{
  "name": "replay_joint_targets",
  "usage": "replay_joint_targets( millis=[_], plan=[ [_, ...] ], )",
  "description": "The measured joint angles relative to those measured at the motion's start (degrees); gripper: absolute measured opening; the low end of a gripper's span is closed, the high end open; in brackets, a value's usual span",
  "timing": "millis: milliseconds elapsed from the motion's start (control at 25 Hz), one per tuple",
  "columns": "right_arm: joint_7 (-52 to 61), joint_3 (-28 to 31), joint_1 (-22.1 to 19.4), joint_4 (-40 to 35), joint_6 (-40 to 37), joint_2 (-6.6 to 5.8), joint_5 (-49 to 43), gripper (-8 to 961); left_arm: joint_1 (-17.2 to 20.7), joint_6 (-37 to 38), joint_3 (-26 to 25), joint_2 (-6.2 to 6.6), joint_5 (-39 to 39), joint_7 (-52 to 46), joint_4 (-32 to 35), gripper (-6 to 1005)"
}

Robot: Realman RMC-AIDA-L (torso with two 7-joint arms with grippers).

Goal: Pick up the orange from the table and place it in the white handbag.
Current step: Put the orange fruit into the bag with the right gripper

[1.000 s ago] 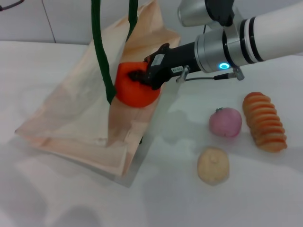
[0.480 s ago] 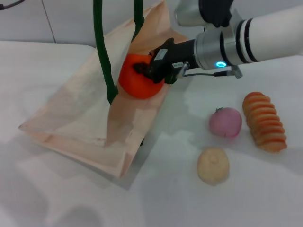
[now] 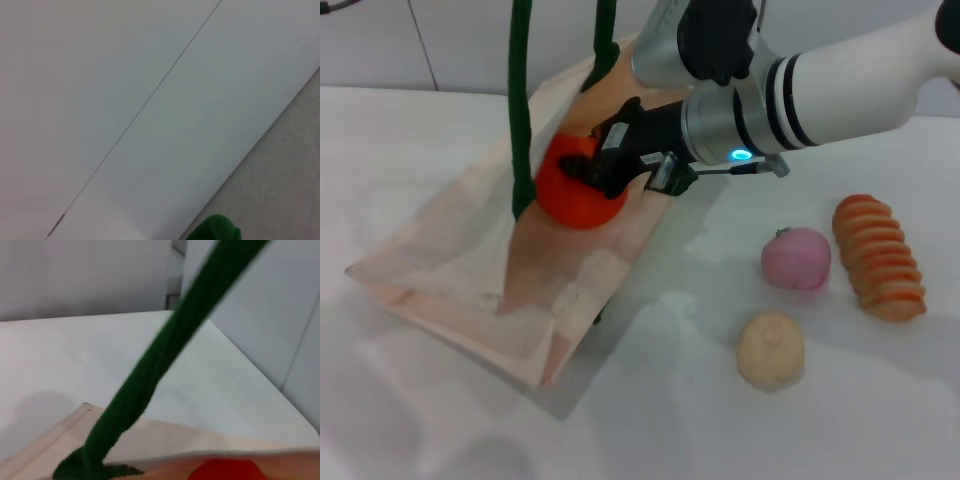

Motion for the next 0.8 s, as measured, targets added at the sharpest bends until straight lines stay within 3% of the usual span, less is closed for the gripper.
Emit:
replay_joint_targets(
  millis=[120, 320, 760, 800],
  plan=[
    [-2.5, -0.2, 0.0, -0.1, 0.5, 0.03, 1.2, 88, 0.2, 0.0, 0.0, 0.01, 0.0, 0.0, 0.0, 119],
    [-3.3, -0.4, -0.3, -0.3, 0.5, -0.1, 1.9, 270, 0.4, 0.0, 0.0, 0.05, 0.0, 0.0, 0.0, 134],
    [3.3, 0.5, -0.1, -0.9, 1.2, -1.06, -4.4, 517, 2.4, -0.3, 0.0, 0.26, -2.3, -0.2, 0.0, 208],
    [3.9, 0.5, -0.1, -1.1, 1.2, -1.06, -5.1, 586, 2.4, -0.3, 0.0, 0.28, -2.3, -0.2, 0.0, 215]
  ],
)
